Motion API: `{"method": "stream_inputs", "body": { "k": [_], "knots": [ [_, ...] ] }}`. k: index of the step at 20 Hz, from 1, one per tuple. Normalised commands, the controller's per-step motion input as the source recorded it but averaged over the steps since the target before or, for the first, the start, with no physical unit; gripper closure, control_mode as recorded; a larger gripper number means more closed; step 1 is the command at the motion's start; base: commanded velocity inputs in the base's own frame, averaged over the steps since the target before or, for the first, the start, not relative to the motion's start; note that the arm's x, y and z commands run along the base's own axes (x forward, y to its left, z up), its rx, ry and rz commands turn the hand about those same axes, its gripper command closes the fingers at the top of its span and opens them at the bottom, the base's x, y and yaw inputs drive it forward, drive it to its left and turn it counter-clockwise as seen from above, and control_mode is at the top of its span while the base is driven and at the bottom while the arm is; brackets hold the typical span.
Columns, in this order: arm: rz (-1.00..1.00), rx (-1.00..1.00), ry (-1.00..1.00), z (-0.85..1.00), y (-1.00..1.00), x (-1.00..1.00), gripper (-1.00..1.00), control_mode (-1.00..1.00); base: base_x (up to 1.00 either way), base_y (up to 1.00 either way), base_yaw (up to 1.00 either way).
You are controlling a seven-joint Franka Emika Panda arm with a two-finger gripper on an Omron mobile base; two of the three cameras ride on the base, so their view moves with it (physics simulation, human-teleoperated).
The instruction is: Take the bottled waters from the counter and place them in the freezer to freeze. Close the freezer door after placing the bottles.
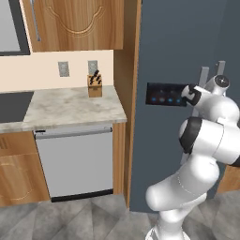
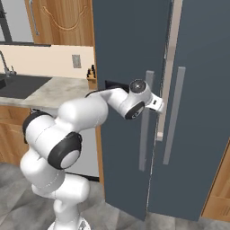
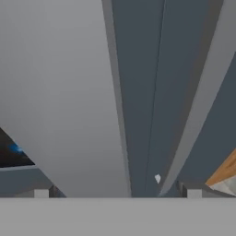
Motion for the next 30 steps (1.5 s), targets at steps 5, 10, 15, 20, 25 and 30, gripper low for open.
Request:
{"method": "stream_inputs", "body": {
  "k": [5, 10, 15, 20, 25, 30],
  "knots": [
    [0.02, 0.0, -0.01, 0.0, -0.14, 0.2, -1.0, -1.0, 0.0, 0.0, 0.0],
    [0.02, 0.0, -0.04, 0.0, -0.04, 0.31, -1.0, -1.0, 0.0, 0.0, 0.0],
    [0.0, 0.0, -0.02, 0.0, 0.0, 0.36, -1.0, -1.0, 0.0, 0.0, 0.0],
    [0.0, -0.02, 0.0, 0.0, 0.0, 0.35, -1.0, -1.0, 0.0, 0.0, 0.0],
    [0.0, -0.02, 0.0, 0.0, 0.0, 0.36, -1.0, -1.0, 0.0, 0.0, 0.0],
    [0.0, -0.01, 0.0, -0.02, 0.0, 0.39, -1.0, -1.0, 0.0, 0.0, 0.0]
  ]
}}
